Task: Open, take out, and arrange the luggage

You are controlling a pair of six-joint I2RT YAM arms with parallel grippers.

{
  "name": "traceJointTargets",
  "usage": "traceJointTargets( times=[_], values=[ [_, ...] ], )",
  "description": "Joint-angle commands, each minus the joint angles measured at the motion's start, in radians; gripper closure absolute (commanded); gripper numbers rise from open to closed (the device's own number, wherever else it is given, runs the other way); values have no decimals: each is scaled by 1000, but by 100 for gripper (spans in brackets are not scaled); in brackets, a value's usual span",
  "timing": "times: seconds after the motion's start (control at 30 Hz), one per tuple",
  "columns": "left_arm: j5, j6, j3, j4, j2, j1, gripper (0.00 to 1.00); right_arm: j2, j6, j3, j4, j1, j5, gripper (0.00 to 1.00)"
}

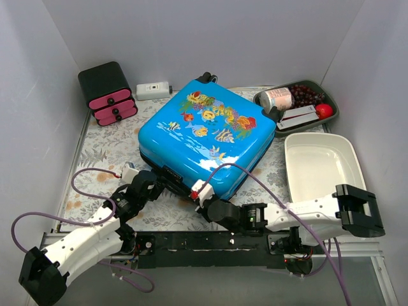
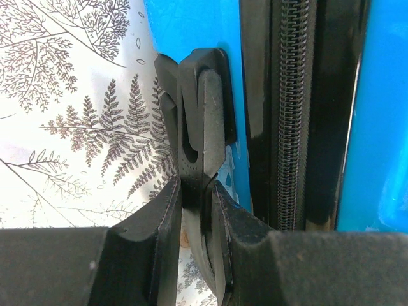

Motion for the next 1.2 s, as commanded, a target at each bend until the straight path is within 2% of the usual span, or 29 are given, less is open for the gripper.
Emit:
traceJointTargets(
  times=[0.0, 0.13, 0.27, 0.3, 0.33, 0.37, 0.4, 0.43, 0.47, 0.5, 0.53, 0.63, 0.67, 0.7, 0.73, 0.83, 0.9, 1.03, 1.17],
  values=[
    [147, -378, -33, -136, -29, -50, 100, 115, -45, 133, 348, 14, 28, 99],
    [154, -373, -33, -141, -25, -53, 100, 221, -67, 240, 356, 7, 44, 99],
    [148, -359, -24, -150, -26, -57, 100, 293, -13, 309, 304, -16, -48, 98],
    [143, -352, -20, -155, -29, -57, 100, 296, 4, 323, 282, -19, -56, 92],
    [138, -348, -3, -179, -29, -57, 100, 296, 18, 336, 206, -22, -68, 75],
    [132, -344, 5, -194, -29, -57, 100, 290, 33, 351, 161, -22, -77, 69],
    [120, -307, 16, -204, -32, -57, 93, 284, 82, 375, 105, -22, -82, 63],
    [115, -287, 35, -221, -34, -57, 90, 277, 104, 382, 2, -24, -87, 52],
    [109, -263, 46, -222, -37, -57, 84, 251, 125, 386, -50, -24, -105, 47],
    [112, -187, 57, -224, -34, -56, 65, 234, 178, 386, -101, -24, -117, 44],
    [112, -163, 72, -251, -29, -57, 59, 215, 205, 389, -147, -24, -130, 39],
    [109, -39, 149, -344, -17, -57, 40, 145, 301, 426, -391, -24, -196, 32],
    [109, -2, 173, -360, -20, -57, 36, 116, 326, 440, -508, -24, -214, 30],
    [111, 23, 189, -376, -31, -57, 33, 105, 355, 457, -581, -24, -214, 29],
    [115, 71, 200, -411, -35, -57, 21, 91, 410, 484, -638, -24, -203, 26],
    [153, 167, 233, -396, -61, -57, 5, 37, 484, 524, -830, -35, -150, 17],
    [201, 228, 252, -386, -72, -57, 2, -13, 547, 532, -911, -77, -117, 14],
    [270, 277, 275, -335, -106, -57, 2, -113, 532, 495, -872, -196, -189, 14],
    [409, 342, 260, -253, -184, -57, 2, -213, 515, 480, -864, -246, -142, 14]
  ],
)
